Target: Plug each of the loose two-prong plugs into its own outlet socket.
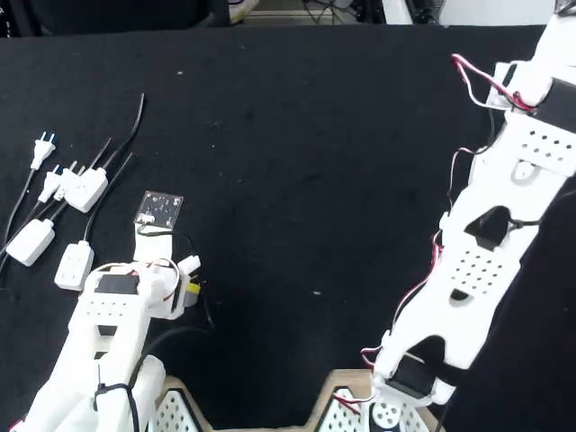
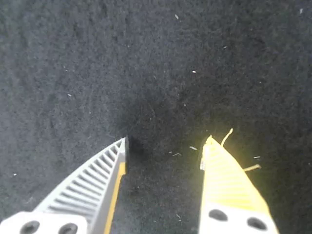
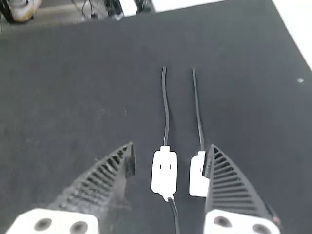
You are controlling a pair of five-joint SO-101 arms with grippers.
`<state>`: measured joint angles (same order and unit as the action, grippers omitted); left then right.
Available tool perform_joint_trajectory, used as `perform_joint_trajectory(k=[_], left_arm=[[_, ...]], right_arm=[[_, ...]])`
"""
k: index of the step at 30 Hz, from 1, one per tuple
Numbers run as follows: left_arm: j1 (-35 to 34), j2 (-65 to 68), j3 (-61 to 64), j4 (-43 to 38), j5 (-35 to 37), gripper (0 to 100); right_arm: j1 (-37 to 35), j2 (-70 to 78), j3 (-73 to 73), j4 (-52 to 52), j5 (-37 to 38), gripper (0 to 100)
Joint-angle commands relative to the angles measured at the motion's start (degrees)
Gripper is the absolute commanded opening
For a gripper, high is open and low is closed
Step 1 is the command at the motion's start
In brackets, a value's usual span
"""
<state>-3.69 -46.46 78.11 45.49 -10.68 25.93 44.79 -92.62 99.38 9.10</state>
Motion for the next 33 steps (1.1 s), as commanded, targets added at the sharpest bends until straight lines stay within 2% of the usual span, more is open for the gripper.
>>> perform_joint_trajectory(k=[1,8,13,17,21,26,33], left_arm=[[0.13,-0.53,0.04,-0.44,-0.18,25],[0.13,-0.53,0.04,-0.44,-0.18,25],[0.04,-0.53,0.04,-0.44,-0.18,25],[0.04,-0.53,0.04,-0.44,-0.18,25],[0.04,-0.53,0.04,-0.44,-0.18,25],[0.04,-0.53,0.04,-0.44,-0.18,25],[0.04,-0.53,0.04,-0.53,-0.18,25]], right_arm=[[-2.37,-10.59,3.82,2.11,-0.44,21.2],[-9.58,-38.11,37.32,1.76,-0.09,21.2],[-15.65,-49.63,64.84,-8.88,-0.44,21.2],[-24.88,-58.42,83.82,-13.54,-3.69,21.2],[-32.18,-64.57,102.2,-25.58,-6.77,21.2],[-36.04,-67.91,120.13,-40.18,-16.62,21.2],[-37.8,-68.0,139.03,-61.63,-17.32,21.2]])
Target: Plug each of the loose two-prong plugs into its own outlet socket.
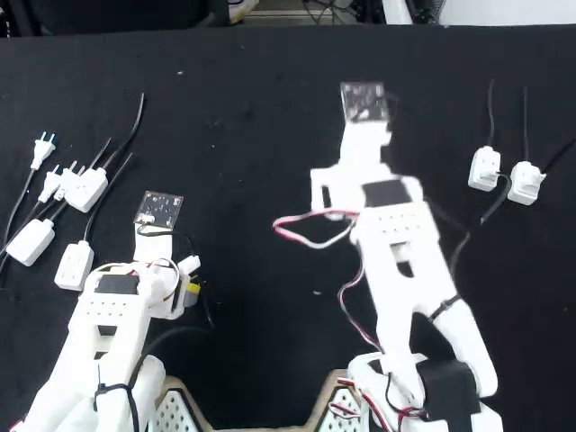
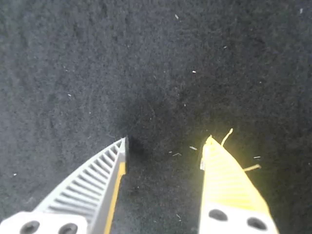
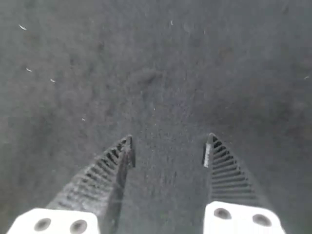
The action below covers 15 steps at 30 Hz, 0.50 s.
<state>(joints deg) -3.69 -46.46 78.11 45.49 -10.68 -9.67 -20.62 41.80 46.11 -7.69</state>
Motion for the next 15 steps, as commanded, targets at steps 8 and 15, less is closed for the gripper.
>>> perform_joint_trajectory(k=[8,15], left_arm=[[0.04,-0.53,-0.4,-0.53,-0.18,25],[-0.04,-0.53,-4.35,2.99,-0.26,25]], right_arm=[[-8.44,-2.42,19.03,-26.02,-0.44,21.2],[-11.16,-2.51,20.26,-25.67,-0.35,21.2]])
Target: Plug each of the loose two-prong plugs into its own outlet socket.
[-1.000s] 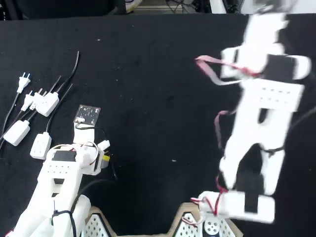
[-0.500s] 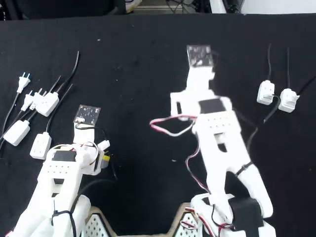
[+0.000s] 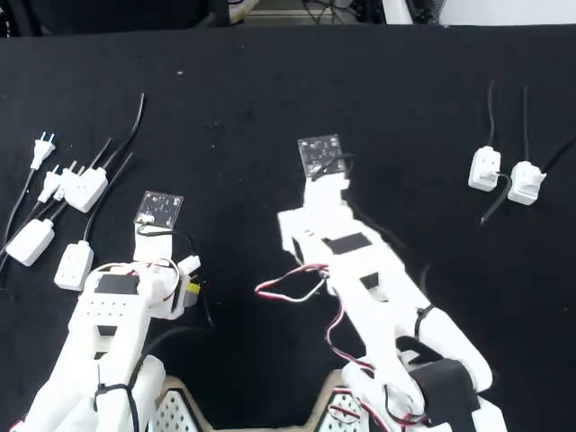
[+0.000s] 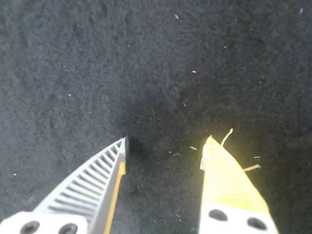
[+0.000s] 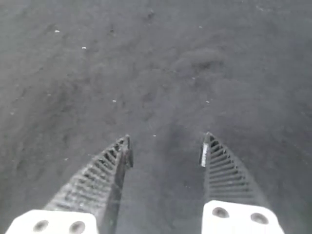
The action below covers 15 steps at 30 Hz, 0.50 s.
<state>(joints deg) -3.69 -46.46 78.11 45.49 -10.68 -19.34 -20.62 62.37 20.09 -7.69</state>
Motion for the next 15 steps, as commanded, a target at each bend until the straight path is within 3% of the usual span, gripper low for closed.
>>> perform_joint_trajectory(k=[1,4,10,15], left_arm=[[-0.04,-0.53,-5.85,4.22,-0.26,25],[-1.54,-0.62,-11.3,8.18,-1.41,25],[-13.32,-0.62,-26.59,15.91,-7.82,25],[-23.52,0.09,-33.36,21.71,-21.01,25]], right_arm=[[-1.49,-2.51,-0.48,1.05,0.44,21.1],[-1.49,-2.51,-0.57,1.67,4.92,21.1],[-1.49,-2.51,-0.48,1.67,6.68,21.1],[-1.49,-2.51,-0.48,1.67,6.68,21.1]])
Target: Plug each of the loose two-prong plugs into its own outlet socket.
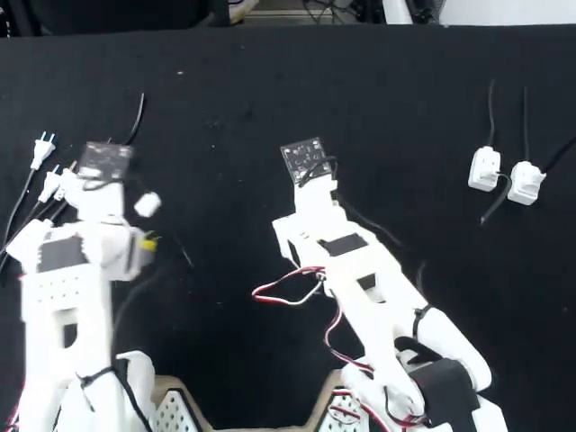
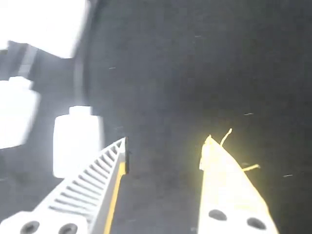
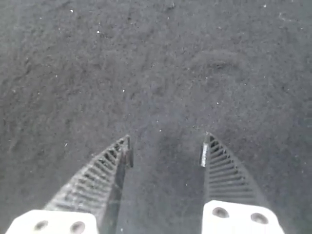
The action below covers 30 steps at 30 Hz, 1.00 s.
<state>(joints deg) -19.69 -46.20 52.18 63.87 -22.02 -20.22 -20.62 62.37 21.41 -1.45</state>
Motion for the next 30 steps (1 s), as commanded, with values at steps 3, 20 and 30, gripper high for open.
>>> perform_joint_trajectory(k=[3,20,30], left_arm=[[-12.88,-0.18,-7.96,3.43,-15.82,25],[-22.99,10.73,-1.45,-12.22,-32.35,25],[-22.9,31.47,-11.03,-13.19,-31.91,25]], right_arm=[[-0.62,-2.33,-0.4,0.35,0.44,21.1],[-0.62,-2.07,0.4,0.18,0.53,21.1],[-0.62,-2.07,0.4,0.18,0.53,21.1]])
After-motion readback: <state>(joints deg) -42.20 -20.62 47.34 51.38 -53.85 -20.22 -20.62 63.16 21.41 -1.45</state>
